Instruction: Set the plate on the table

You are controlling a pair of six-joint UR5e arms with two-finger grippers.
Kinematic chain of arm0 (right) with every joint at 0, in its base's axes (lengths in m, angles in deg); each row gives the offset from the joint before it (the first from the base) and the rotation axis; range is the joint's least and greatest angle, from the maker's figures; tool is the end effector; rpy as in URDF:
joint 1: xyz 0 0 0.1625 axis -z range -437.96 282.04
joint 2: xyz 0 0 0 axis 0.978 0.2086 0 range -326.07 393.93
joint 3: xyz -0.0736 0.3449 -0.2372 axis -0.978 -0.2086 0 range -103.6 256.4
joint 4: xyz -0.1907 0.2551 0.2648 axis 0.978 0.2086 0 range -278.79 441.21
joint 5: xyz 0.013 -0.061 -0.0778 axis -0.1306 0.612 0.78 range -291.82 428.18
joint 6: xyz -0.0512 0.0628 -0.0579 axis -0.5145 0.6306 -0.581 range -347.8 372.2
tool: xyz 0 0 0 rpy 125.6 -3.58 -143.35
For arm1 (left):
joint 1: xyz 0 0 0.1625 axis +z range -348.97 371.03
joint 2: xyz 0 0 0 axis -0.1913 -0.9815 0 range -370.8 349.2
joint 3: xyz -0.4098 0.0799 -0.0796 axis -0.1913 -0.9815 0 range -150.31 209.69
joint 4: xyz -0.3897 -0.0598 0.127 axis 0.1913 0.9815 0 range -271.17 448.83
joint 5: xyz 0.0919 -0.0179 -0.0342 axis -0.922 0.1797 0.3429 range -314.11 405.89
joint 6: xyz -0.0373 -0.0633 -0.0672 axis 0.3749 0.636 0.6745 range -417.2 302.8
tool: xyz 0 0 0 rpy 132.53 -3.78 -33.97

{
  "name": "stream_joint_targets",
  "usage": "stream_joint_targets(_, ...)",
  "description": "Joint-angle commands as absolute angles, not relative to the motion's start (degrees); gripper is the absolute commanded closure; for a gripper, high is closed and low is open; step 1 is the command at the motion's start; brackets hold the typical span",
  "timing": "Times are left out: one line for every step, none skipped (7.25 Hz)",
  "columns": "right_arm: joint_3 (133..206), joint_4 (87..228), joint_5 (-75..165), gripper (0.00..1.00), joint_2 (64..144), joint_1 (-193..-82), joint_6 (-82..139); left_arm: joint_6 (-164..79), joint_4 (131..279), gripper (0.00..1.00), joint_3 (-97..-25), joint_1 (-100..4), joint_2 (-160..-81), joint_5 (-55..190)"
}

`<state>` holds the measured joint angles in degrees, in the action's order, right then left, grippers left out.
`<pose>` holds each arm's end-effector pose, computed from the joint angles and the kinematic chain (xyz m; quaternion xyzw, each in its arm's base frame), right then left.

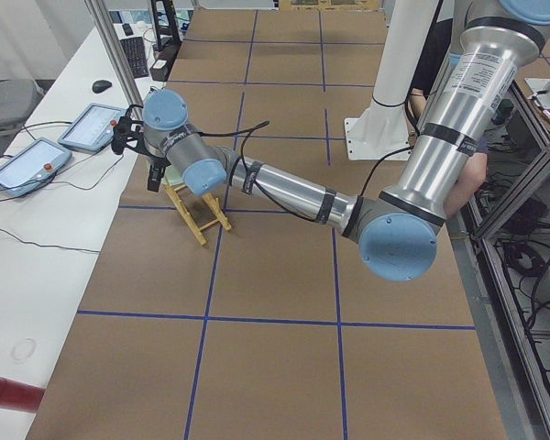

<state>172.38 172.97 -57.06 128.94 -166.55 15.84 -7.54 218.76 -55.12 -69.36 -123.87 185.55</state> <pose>0.0647 -0.4553 0.6620 -0.0199 -0.3021 0.0206 0.9528 0.0516 -0.6480 0.3831 0.1995 0.5364 -0.0814 0.8160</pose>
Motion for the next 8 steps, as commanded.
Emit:
stream_joint_targets(172.38, 172.97, -57.06, 0.00, 128.94, -166.55, 15.80, 13.90, 235.64, 0.00, -51.80, -59.76, -124.52, 172.70)
stream_joint_targets(172.38, 172.97, -57.06, 0.00, 128.94, -166.55, 15.80, 25.13, 239.87, 0.00, -50.48, -55.89, -126.44, 164.63)
stream_joint_targets(172.38, 172.97, -57.06, 0.00, 128.94, -166.55, 15.80, 34.37, 241.48, 0.00, -48.12, -54.72, -129.16, 163.07)
stream_joint_targets(172.38, 172.97, -57.15, 0.00, 128.94, -166.55, 15.80, 40.82, 241.76, 0.00, -46.53, -54.45, -131.88, 162.96)
stream_joint_targets(172.38, 172.97, -57.06, 0.00, 128.94, -166.55, 15.80, 44.71, 241.94, 0.00, -45.04, -53.14, -133.65, 162.70)
stream_joint_targets(172.38, 172.97, -57.06, 0.00, 128.94, -166.55, 15.89, 44.84, 242.89, 0.00, -43.11, -51.39, -134.71, 162.35)
stream_joint_targets(172.38, 172.97, -57.06, 0.00, 128.94, -166.55, 15.80, 44.84, 245.17, 0.04, -41.70, -49.20, -134.81, 159.91)
stream_joint_targets(172.38, 172.97, -57.15, 0.00, 128.94, -166.55, 15.80, 44.84, 245.89, 0.14, -40.64, -48.74, -135.42, 159.45)
